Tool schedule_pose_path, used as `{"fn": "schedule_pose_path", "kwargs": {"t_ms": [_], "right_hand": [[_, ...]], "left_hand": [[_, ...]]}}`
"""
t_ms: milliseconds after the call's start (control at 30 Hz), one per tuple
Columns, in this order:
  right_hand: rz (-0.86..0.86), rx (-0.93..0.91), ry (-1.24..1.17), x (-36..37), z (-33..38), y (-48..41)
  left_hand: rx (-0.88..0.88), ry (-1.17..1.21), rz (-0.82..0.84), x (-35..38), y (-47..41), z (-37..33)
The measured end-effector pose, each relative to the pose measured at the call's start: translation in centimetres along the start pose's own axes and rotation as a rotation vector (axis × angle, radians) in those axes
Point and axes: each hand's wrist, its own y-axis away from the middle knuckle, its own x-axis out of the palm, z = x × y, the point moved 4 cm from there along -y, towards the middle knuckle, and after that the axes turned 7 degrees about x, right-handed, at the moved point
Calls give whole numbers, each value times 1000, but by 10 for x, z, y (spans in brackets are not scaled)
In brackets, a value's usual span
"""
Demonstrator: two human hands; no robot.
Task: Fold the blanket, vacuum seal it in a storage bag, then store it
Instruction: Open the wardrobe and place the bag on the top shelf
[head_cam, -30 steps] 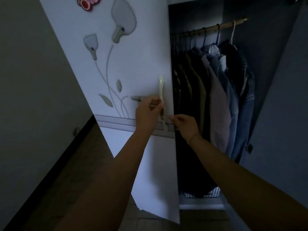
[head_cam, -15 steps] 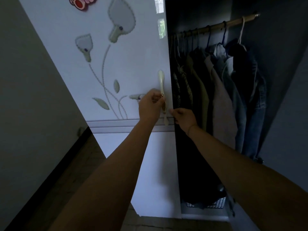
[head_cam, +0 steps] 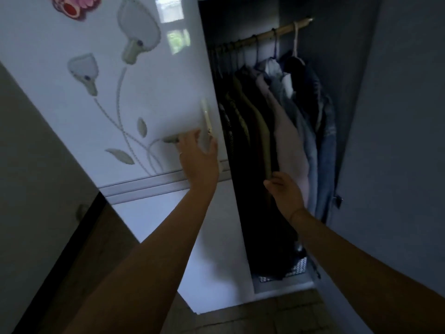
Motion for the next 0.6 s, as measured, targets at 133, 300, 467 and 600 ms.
{"fn": "schedule_pose_path", "kwargs": {"t_ms": [133, 300, 467, 600], "right_hand": [[-208, -52, 38, -63, -13, 46], [-481, -82, 184, -143, -12, 119], [-877, -265, 439, -232, 14, 192], [-1141, -316, 519, -296, 25, 217]], "left_hand": [[6, 80, 164, 20, 42, -21], [7, 170, 497, 66, 105, -66], [86, 312, 655, 97, 158, -141], [126, 440, 724, 117, 186, -196]]}}
